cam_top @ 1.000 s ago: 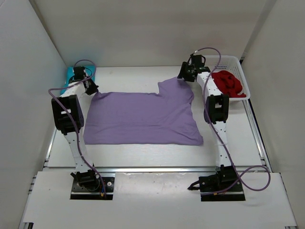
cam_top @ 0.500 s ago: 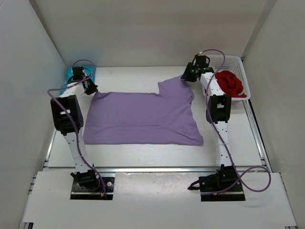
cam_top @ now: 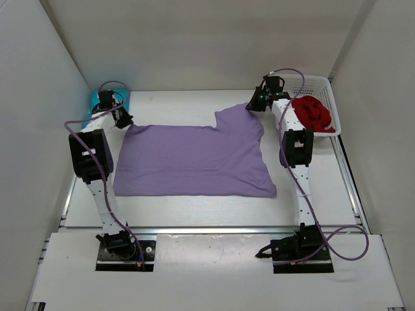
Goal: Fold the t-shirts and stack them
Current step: Grap the side of the flattened tshirt furthest away from the robot with both arms, then fold the other side of the tshirt into a rectangle
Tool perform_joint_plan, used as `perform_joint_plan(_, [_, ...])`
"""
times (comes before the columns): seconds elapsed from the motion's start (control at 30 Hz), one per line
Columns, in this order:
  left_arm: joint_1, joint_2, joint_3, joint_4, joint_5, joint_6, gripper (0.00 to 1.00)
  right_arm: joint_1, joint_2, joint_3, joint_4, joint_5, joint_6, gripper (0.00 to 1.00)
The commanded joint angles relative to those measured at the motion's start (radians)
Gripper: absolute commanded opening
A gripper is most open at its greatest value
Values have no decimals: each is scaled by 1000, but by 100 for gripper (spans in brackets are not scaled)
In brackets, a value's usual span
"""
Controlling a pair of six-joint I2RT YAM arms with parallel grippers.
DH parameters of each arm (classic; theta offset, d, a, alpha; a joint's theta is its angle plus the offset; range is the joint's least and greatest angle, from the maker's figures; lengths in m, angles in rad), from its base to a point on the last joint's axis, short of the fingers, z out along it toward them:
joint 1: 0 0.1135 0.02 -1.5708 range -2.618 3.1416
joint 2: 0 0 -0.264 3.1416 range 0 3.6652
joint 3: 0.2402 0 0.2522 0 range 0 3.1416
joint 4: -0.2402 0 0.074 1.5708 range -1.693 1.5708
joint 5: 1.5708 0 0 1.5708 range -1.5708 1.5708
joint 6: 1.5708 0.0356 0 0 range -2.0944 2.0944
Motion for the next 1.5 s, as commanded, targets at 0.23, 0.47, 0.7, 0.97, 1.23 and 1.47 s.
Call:
perform_joint_plan(0.23, [32, -146, -96, 71, 41, -41, 0, 35, -127, 212, -213, 42, -65, 0])
perform_joint_plan(0.47, [88, -187, -214, 104, 75, -46, 0, 67, -187, 212, -551, 95, -137, 0])
perform_joint_plan(0.7, [113, -238, -283, 131, 102, -58, 0, 116, -239, 195, -674, 205, -163, 0])
perform_joint_plan(0.97, [110, -252, -282, 140, 133, -75, 0, 133, -479, -149, -611, 283, -221, 0])
perform_joint_plan(1.23, [145, -256, -314, 171, 178, -121, 0, 103, -825, -840, -125, 226, -197, 0])
perform_joint_plan(1.47, [156, -361, -380, 196, 162, -124, 0, 104, -967, -1029, -7, 203, -175, 0])
